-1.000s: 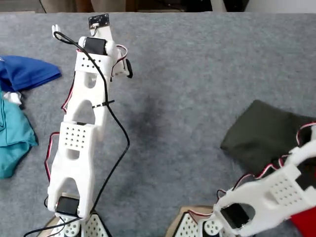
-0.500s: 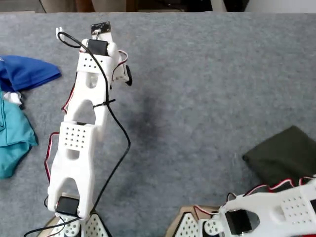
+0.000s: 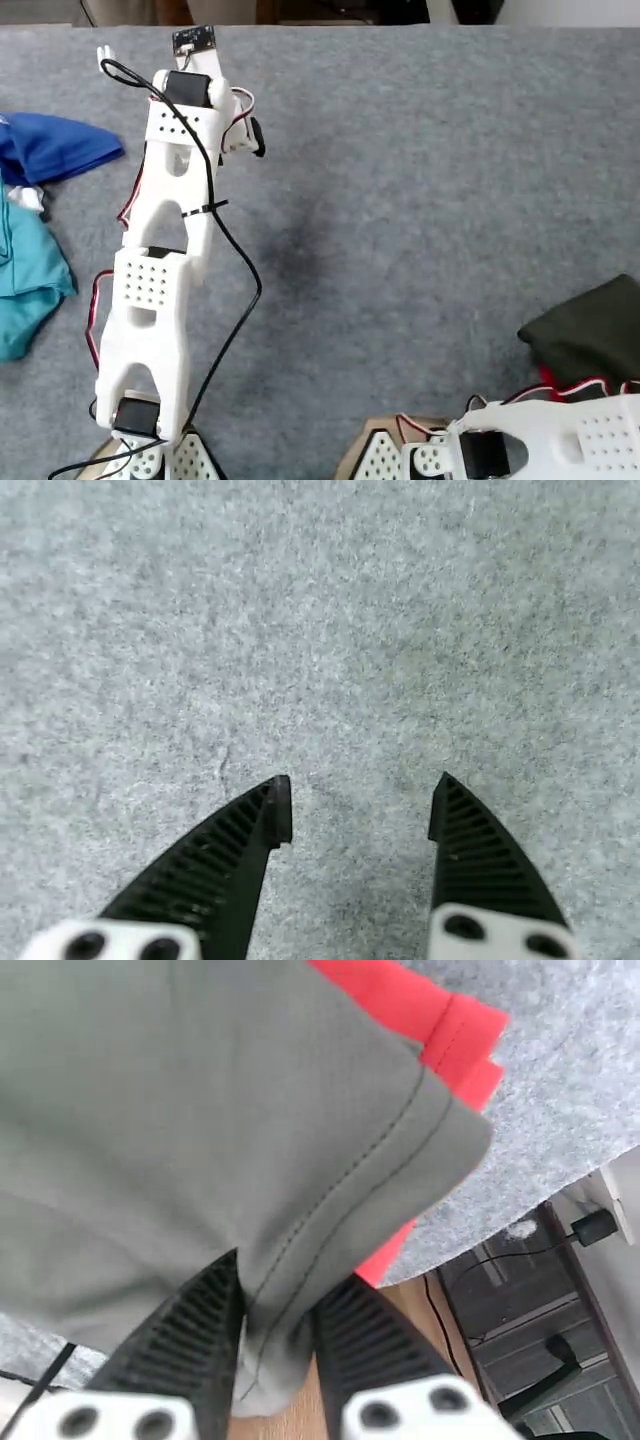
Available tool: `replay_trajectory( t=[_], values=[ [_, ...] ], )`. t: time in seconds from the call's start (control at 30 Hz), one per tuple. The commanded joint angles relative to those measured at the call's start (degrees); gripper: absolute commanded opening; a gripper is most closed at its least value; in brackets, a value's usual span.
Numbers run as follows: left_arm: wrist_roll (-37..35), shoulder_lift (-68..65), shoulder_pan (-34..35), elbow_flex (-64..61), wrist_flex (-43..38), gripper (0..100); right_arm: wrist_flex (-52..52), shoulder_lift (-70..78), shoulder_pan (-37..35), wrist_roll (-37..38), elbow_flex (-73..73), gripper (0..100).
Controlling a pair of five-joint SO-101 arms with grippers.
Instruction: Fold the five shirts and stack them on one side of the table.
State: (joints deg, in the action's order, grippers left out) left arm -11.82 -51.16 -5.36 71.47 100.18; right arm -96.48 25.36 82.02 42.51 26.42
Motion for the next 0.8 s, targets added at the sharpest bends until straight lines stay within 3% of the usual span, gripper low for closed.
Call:
replay_trajectory(
  t=[0.0,0.1,0.33,0.43,0.63,0.77],
  values=[
    [-0.3,4.2,1.1,0.2,0.7,23,0.4,1.3,1.9,0.6,3.7,0.9],
    [-0.2,4.2,2.1,0.2,0.7,23,-0.4,2.9,3.3,0.4,6.9,4.5],
    [0.4,4.3,4.2,0.3,0.7,23,-5.5,4.1,4.4,1.8,13.0,39.0],
    [3.4,5.3,5.3,0.1,0.7,23,-5.9,2.5,4.0,1.4,14.2,46.7],
    [4.1,8.0,9.3,0.2,0.7,23,-5.9,-5.5,0.5,1.5,10.9,44.0],
    [5.9,9.9,15.6,0.3,0.7,23,-5.9,-13.7,-6.5,1.2,0.4,23.4]
  ],
)
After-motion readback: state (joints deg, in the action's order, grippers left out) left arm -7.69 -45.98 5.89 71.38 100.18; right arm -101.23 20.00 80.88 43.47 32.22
